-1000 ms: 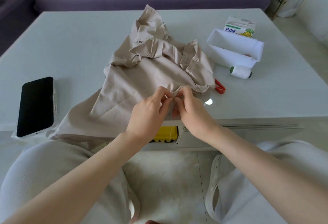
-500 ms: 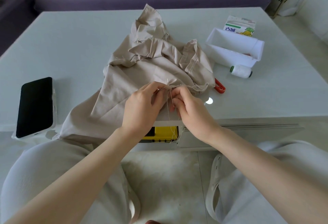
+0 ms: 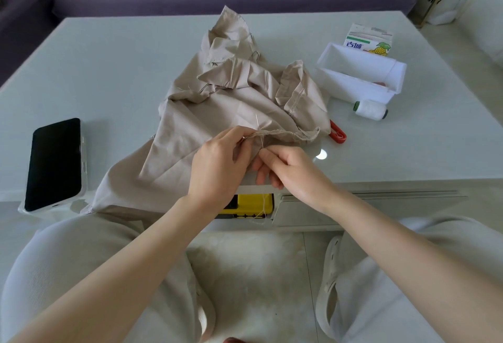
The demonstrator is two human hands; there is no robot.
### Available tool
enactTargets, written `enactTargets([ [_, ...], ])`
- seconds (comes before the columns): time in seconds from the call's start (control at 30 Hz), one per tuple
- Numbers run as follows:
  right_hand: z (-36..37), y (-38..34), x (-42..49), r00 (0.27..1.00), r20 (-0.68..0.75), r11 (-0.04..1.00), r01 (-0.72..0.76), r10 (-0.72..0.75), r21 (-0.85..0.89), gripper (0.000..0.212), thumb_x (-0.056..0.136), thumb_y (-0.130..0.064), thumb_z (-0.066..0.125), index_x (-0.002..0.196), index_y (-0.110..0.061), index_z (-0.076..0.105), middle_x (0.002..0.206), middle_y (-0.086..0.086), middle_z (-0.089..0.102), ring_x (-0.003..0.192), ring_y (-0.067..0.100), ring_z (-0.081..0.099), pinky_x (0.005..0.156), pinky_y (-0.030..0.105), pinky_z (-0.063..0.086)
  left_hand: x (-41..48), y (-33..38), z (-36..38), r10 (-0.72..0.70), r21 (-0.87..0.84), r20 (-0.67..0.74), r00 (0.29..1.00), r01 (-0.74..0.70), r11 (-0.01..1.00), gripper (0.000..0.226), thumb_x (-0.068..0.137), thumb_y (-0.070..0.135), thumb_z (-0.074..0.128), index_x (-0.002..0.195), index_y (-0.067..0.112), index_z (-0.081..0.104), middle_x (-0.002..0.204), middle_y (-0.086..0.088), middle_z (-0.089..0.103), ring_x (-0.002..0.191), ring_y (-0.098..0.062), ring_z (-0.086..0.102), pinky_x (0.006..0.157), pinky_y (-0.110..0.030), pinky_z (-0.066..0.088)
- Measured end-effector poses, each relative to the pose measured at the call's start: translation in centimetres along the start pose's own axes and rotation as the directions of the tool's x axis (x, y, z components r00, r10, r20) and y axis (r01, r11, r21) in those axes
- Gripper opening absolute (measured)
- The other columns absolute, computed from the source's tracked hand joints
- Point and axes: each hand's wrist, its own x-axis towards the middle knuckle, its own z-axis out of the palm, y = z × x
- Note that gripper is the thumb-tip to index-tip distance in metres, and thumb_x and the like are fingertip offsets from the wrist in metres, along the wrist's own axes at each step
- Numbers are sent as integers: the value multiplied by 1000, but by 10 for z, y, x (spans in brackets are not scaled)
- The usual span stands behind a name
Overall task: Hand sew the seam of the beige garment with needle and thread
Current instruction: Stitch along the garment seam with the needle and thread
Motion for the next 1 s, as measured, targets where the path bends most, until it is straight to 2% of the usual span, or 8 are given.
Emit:
enactTargets([
  [0.2, -3, 0, 0, 988, -152, 999, 43, -38, 32, 37, 101, -22, 41, 69, -15, 56, 56, -1, 61, 44, 6, 43, 48, 15, 38, -4, 0, 2, 71, -44, 123, 990, -66, 997, 22, 89, 26, 50, 97, 20, 70, 80, 11, 62, 63, -13, 49, 57, -34, 48],
  [0.3, -2, 2, -2, 986, -149, 997, 70, -74, -29, 36, 101, -20, 41, 67, -15, 53, 53, -1, 59, 44, 3, 45, 50, 13, 38, -1, 4, 1, -52, -158, 141, 989, 74, 985, 27, 91, 36, 46, 92, 22, 70, 78, 9, 59, 67, -15, 53, 61, -31, 46],
  [0.5, -3, 11, -5, 983, -102, 964, 127, -154, -232, 32, 100, -26, 43, 71, -23, 57, 62, -7, 61, 53, 2, 52, 56, 15, 41, 2, 12, -2, -192, -376, 237, 952, 273, 886, 17, 94, 20, 57, 81, 21, 68, 84, 0, 62, 79, -18, 59, 73, -28, 48],
  [0.53, -3, 15, -4, 965, -120, 914, 174, -232, -366, 28, 100, -29, 44, 77, -22, 60, 67, -9, 61, 57, 4, 54, 57, 20, 42, 2, 11, -1, -205, -371, 234, 950, 283, 884, 18, 94, 20, 56, 80, 20, 67, 82, -1, 62, 78, -19, 58, 73, -27, 47],
  [0.6, -4, 21, -4, 879, -105, 664, 267, -464, -699, 30, 98, -34, 41, 92, -13, 62, 83, -5, 62, 64, 12, 57, 51, 24, 40, 2, 9, 1, -237, -374, 219, 946, 306, 876, 19, 95, 19, 54, 80, 15, 64, 78, -4, 61, 74, -20, 56, 70, -26, 45],
  [0.67, -6, 22, -4, 797, -64, 469, 287, -601, -836, 33, 96, -34, 40, 98, -7, 59, 94, 2, 61, 66, 13, 57, 45, 19, 33, 3, 7, 0, -245, -371, 196, 949, 304, 877, 21, 97, 19, 50, 79, 12, 59, 71, -1, 56, 65, -12, 50, 63, -20, 40],
  [0.8, -6, 16, -2, 756, -205, 593, 283, -621, -754, 32, 96, -31, 41, 105, -5, 58, 99, 3, 57, 74, 0, 47, 50, 6, 28, 2, 2, 1, -135, -265, 172, 976, 178, 948, 16, 96, 18, 51, 81, 14, 57, 75, 9, 52, 67, -3, 48, 63, -15, 38],
  [1.0, -6, 13, 1, 876, -259, 872, 286, -406, -398, 18, 93, -18, 58, 105, -11, 69, 95, -1, 60, 81, 6, 57, 72, 12, 44, -12, 0, 13, 21, -51, 189, 982, -12, 999, 20, 91, 30, 46, 89, 15, 60, 75, 11, 44, 65, -12, 45, 50, -27, 36],
])
